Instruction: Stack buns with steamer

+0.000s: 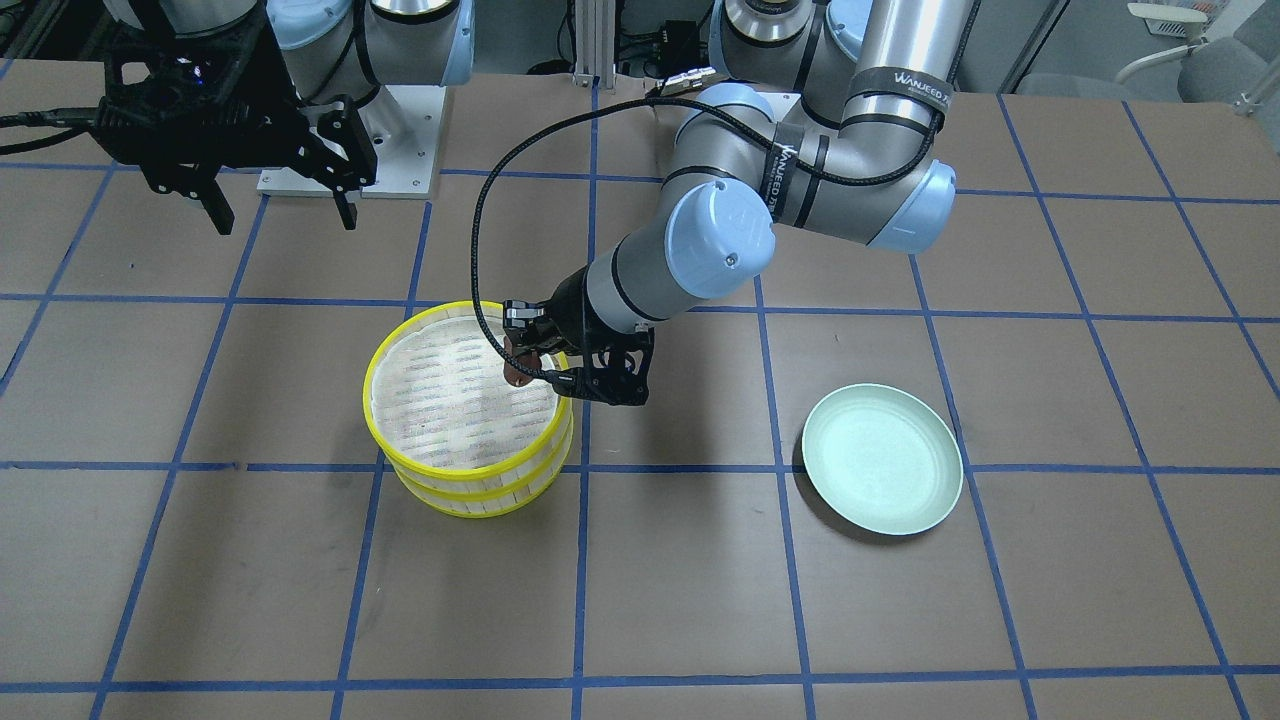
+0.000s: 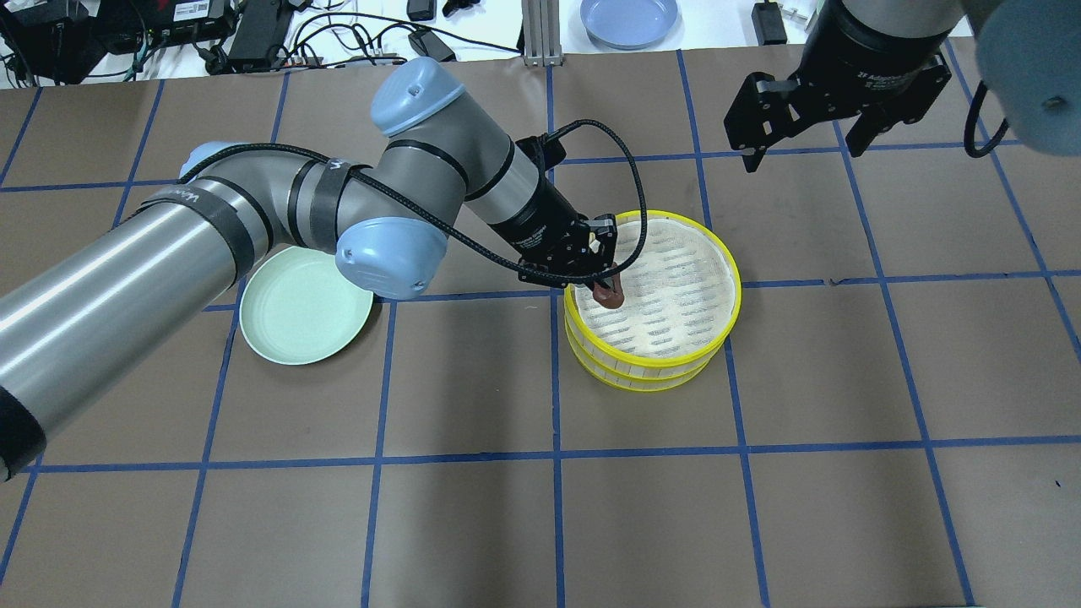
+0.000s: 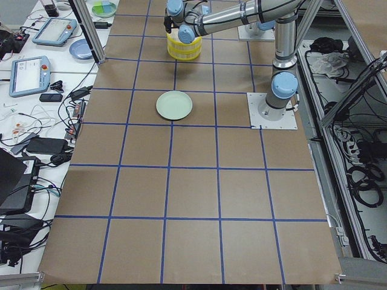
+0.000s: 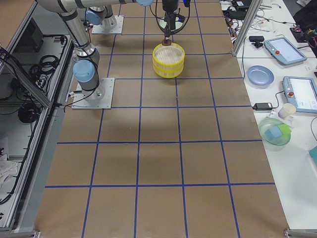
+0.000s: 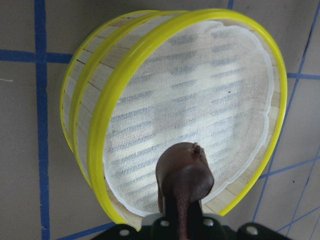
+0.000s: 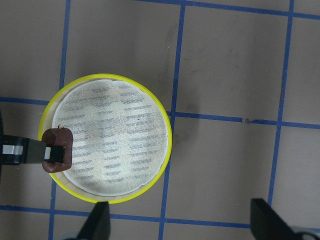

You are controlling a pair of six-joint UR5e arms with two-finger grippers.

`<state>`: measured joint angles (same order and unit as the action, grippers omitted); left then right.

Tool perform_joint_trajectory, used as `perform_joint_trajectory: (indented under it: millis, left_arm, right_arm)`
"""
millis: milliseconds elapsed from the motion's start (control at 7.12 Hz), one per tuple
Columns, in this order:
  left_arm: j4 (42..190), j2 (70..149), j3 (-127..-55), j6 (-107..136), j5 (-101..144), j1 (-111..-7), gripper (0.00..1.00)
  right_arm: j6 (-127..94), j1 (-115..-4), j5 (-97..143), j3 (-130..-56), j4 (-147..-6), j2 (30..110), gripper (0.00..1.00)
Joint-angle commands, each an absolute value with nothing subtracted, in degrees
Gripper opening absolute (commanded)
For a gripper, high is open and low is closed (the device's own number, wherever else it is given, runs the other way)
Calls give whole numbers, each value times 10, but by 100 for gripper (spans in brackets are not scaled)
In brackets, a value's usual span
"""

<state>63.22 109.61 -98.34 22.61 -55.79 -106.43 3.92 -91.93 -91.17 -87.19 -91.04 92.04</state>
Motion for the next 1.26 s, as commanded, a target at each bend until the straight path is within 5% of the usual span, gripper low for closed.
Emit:
perform_joint_trajectory:
  millis: [0,1124]
  left_arm:
    - [628,1100,-980,297,-556,-1065,100]
    - [678,1050,-929,229,-721,-1046,100]
  right_arm:
    - [40,-919,-911,-872,-911,920,100]
    - [40,-919,-911,-872,-913,919,100]
